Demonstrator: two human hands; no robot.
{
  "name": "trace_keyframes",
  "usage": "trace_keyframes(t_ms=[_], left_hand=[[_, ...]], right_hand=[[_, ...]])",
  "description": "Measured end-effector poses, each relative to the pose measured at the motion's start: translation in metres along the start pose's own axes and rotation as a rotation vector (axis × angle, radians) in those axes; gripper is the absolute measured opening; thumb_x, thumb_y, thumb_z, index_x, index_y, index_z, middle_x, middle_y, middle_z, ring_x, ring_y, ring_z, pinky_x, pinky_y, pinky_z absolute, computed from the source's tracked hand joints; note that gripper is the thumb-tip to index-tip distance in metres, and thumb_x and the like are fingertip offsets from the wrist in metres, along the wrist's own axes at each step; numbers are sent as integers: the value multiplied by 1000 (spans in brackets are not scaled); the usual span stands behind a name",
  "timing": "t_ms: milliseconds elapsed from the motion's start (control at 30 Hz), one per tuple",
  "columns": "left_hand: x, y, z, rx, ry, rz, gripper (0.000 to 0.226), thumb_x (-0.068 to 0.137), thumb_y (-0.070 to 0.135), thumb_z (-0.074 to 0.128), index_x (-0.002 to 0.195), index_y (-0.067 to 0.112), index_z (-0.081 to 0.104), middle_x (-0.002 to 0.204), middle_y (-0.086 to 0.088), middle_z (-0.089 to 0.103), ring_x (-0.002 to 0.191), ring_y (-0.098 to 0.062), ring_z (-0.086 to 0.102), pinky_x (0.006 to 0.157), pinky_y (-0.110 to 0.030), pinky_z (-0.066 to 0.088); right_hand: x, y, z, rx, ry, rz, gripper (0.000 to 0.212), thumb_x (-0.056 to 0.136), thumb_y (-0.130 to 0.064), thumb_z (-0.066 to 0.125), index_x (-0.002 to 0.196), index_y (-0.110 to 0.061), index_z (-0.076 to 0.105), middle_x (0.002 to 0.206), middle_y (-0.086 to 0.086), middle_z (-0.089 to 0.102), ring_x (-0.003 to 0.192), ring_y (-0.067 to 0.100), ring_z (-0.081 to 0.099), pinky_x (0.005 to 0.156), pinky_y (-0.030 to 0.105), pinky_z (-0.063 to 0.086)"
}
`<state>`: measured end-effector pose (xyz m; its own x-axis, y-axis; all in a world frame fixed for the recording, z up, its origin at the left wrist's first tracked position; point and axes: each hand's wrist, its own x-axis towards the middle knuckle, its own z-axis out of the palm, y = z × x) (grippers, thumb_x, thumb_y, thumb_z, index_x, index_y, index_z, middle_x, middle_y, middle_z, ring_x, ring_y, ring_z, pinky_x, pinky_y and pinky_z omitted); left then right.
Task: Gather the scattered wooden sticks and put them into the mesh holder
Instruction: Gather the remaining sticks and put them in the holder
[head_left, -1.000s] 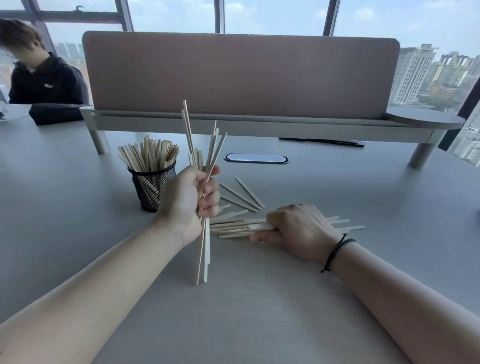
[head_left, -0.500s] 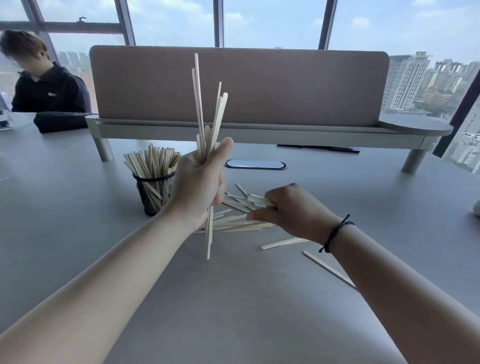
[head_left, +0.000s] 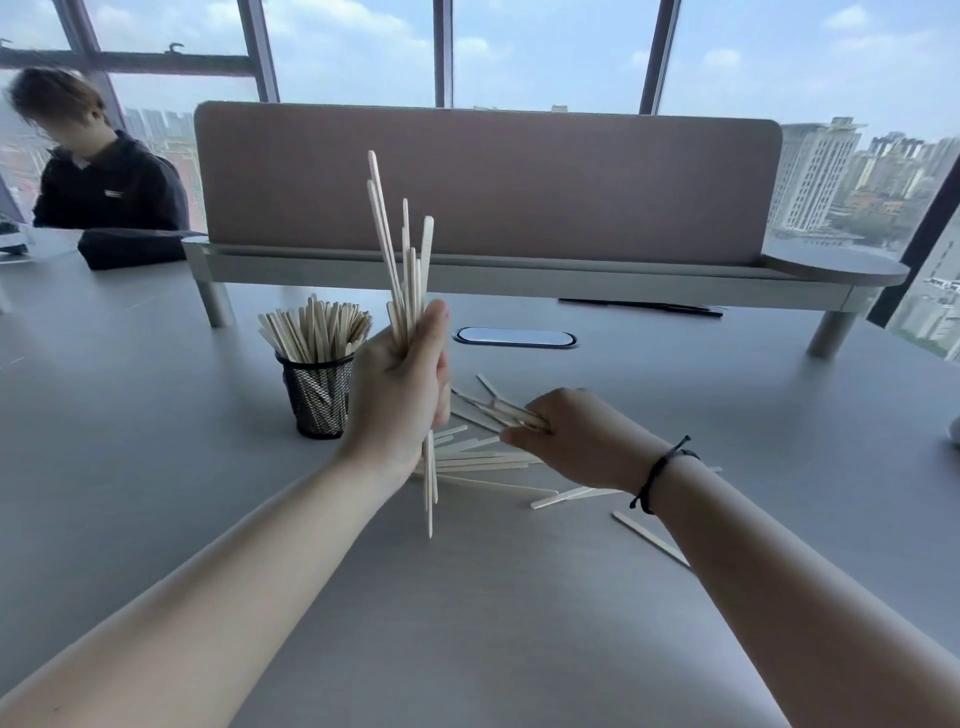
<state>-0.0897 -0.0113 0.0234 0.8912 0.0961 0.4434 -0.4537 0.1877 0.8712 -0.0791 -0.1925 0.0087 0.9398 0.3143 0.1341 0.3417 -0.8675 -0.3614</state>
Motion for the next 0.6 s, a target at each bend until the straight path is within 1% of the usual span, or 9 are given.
trace_keyframes(t_ms=[67,100,200,267,367,433,500,533,600], left_hand=[[5,8,-1,46,35,82,57,103,34,51,55,14,28,44,5,25,36,-15,20,42,-20,20],[7,11,-2,72,51,121,57,102,35,52,55,12,27,44,5,25,37,-16,21,43,-20,21],[4,7,-3,159,61,199,59,100,35,54,55,3,33,44,1,31,39,-18,25,46,-24,23],[-4,-1,2,176,53,171,51,100,33,56,61,1,52,47,-3,41,41,-16,34,45,-23,28],[-13,-9,10,138,70,68,39,99,30,59,73,1,65,49,-8,45,40,-16,36,41,-21,29],[-13,-13,12,103,91,16,43,98,27,60,61,5,59,45,-7,40,37,-17,31,40,-20,26],[-13,-16,11,61,106,-30,52,97,28,60,49,13,52,41,-5,36,35,-16,28,39,-19,23],[-14,-18,10,38,104,-48,55,98,29,60,45,16,50,40,-4,35,35,-16,27,40,-19,23],[-17,-21,9,17,91,-69,57,99,30,58,43,18,53,40,-4,32,35,-16,26,41,-20,22]], right_hand=[[2,-6,-10,119,101,44,53,94,-45,60,57,-15,36,50,-1,37,45,15,33,46,29,28],[3,-11,-15,275,157,69,54,93,-44,61,57,-16,34,50,1,33,43,14,28,45,28,26],[5,-29,-28,1070,275,127,58,94,-35,64,46,-18,35,50,5,25,41,16,20,45,25,20],[6,-41,-28,1405,290,137,60,94,-30,64,46,-25,29,46,-3,20,41,14,15,45,24,16],[7,-56,-9,1405,280,113,63,96,-30,62,37,-21,40,41,-4,24,39,15,20,44,25,22],[5,-61,8,1311,278,76,58,95,-30,63,41,-16,47,42,-2,26,39,15,22,44,25,24],[2,-62,19,1262,278,18,58,95,-31,63,54,3,40,45,1,26,40,17,22,45,27,22],[1,-61,23,1249,277,-10,59,96,-31,62,59,7,37,45,1,26,41,17,22,45,29,21],[-1,-60,27,1223,278,-52,57,97,-30,61,56,3,40,43,1,31,39,17,28,44,30,25]])
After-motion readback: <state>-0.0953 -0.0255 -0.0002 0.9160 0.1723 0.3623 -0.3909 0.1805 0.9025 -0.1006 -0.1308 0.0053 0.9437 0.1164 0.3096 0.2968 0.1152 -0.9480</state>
